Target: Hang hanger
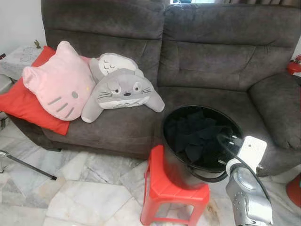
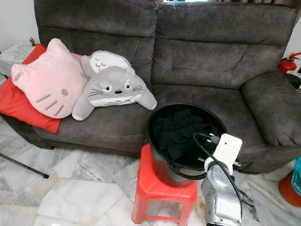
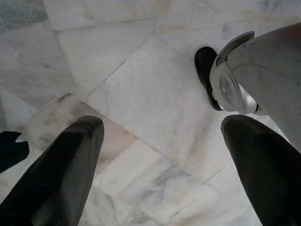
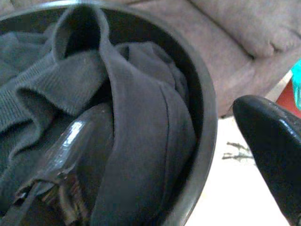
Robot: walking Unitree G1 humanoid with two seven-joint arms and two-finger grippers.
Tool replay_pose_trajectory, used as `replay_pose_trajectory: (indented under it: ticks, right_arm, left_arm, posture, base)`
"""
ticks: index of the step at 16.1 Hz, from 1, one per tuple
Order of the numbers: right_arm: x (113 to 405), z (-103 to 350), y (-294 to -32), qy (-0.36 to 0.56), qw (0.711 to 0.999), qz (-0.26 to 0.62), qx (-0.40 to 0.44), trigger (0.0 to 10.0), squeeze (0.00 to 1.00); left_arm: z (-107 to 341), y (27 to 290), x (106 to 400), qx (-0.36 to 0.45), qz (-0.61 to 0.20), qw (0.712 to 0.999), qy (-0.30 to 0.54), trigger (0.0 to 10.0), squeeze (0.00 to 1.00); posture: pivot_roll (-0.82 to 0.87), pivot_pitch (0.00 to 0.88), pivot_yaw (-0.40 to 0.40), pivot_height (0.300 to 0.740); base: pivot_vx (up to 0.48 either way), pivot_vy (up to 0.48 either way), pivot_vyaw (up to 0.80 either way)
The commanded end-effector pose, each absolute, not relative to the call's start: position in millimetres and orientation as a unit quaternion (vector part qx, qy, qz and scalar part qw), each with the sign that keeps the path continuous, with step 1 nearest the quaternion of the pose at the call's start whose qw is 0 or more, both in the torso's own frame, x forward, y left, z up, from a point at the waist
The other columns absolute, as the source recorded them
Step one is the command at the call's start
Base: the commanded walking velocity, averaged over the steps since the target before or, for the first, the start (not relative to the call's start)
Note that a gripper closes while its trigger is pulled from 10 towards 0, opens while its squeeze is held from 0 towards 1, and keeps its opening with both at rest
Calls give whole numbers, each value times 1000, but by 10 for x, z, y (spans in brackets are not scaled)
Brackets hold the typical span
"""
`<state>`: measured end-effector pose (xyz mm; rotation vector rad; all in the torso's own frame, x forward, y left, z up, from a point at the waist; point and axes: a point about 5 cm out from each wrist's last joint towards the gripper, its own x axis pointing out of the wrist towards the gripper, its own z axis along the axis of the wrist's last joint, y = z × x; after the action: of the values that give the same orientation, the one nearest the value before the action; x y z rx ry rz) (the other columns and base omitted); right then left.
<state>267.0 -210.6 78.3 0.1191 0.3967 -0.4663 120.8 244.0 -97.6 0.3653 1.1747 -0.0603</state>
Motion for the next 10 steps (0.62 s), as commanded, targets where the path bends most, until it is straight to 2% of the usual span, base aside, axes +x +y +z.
replay_pose_trajectory:
  ticks: [1, 9, 10]
  right_arm:
    - [2658, 724, -2094, 216, 949, -225, 46, 10000, 0]
    - [2711, 716, -2100, 222, 952, -210, -9, 10000, 0]
    - [2718, 711, -2125, 223, 951, -213, -11, 5490, 0]
  left_arm:
    - [-977, 2456, 1194, 173, -26, 813, 555, 10000, 0]
    - [-977, 2456, 1194, 173, -24, 814, 554, 10000, 0]
    - [-977, 2456, 1192, 174, -24, 814, 553, 10000, 0]
  posture:
    - [-96, 0, -19, 740]
    - [-94, 0, -18, 740]
    - [-94, 0, -18, 740]
  base:
    - [0, 0, 0]
    - [0, 0, 0]
    - [0, 0, 0]
